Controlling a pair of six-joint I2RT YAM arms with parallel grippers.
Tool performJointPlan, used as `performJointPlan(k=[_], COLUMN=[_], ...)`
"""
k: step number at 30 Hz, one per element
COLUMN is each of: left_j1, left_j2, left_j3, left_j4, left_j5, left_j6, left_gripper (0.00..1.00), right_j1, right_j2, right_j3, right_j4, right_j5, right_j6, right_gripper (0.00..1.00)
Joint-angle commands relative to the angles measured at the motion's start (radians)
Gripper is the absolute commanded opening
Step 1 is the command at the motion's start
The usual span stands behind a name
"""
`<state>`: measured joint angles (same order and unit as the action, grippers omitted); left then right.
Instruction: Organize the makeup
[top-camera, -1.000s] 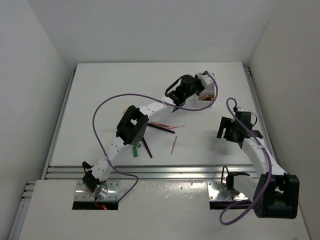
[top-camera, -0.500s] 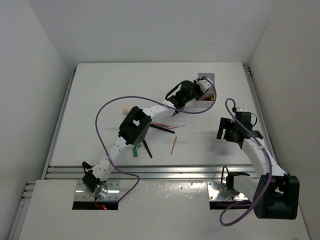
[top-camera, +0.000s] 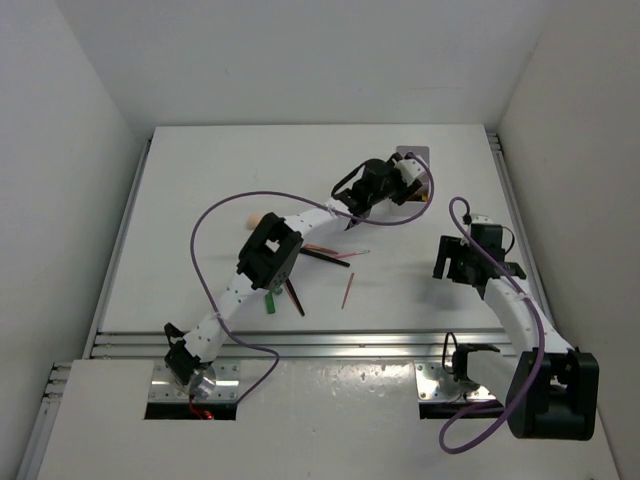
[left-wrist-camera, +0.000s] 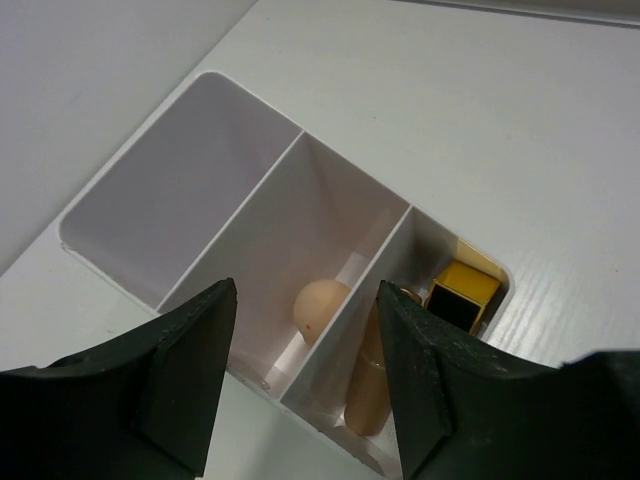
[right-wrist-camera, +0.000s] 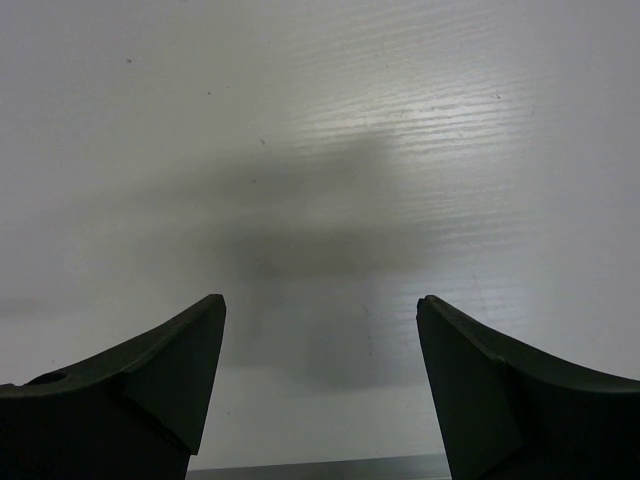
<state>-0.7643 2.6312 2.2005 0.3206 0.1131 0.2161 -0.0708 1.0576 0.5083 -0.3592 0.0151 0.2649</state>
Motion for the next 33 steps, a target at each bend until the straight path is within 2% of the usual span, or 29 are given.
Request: performJointPlan(k=[1,8,10,12,14,15,16,17,18,21,23,25,26,29,33], left_j1=[-0.001,0.011,0.046,0.092,0.129,0.149,0.201,0.232,0.264,0.370,0.431,0.467,0.499,0.546,0.557], left_j2=[-0.051,-0.230,-0.331,-0.408,-0.538,-0.581,-0.620,-0.648,-0.664,-0.651,-0.633,-0.643,-0.671,-0.718,-0.702], left_j3=[0.065,0.094,0.053,-0.026,-0.115,-0.169,-0.265,-0.292,-0.301,-0.251,-0.286,-0.359,-0.454,-0.634,-0.717], left_j4=[-0.064,-0.195,-0.253,-0.407,-0.521,-0.614,-0.656,-0.708,-0.864,-1.183,-1.276,-1.298,-1.287,-1.180,-1.097], left_j5=[0.042,0.138,0.204,0.328,0.391,0.407,0.407,0.407,0.422,0.383,0.311,0.269,0.258,0.258,0.228], left_j6=[-0.015,0.043,0.016,0.080,0.210,0.359,0.426,0.490,0.623,0.809,0.874,0.934,0.957,1.023,1.027], left_gripper=[0.65,0.69,0.71,0.74,0.78,0.81,0.83,0.84,0.86,0.87,0.89,0.89,0.89,0.90,0.90], right_j1=[-0.004,-0.004,-0.004,-0.001,0.014,0.022,0.041,0.048,0.052,0.063,0.060,0.106,0.111,0.135,0.170], right_j2=[-0.027,-0.019,-0.004,0.010,0.027,0.033,0.036,0.047,0.054,0.079,0.090,0.107,0.113,0.142,0.166], right_j3=[-0.013,-0.005,0.016,0.027,0.055,0.061,0.087,0.093,0.104,0.121,0.128,0.130,0.139,0.160,0.174], right_j4=[0.052,0.072,0.072,0.074,0.069,0.062,0.057,0.048,0.034,0.035,0.037,0.037,0.036,0.028,0.020], right_j5=[-0.009,-0.078,-0.127,-0.174,-0.224,-0.228,-0.231,-0.244,-0.250,-0.296,-0.303,-0.313,-0.314,-0.317,-0.317], right_j6=[-0.010,-0.016,-0.024,-0.039,-0.076,-0.088,-0.099,-0.131,-0.141,-0.150,-0.147,-0.147,-0.144,-0.144,-0.147], right_gripper=[0.78,0.79,0.79,0.79,0.79,0.79,0.79,0.79,0.80,0.80,0.80,0.80,0.80,0.80,0.80])
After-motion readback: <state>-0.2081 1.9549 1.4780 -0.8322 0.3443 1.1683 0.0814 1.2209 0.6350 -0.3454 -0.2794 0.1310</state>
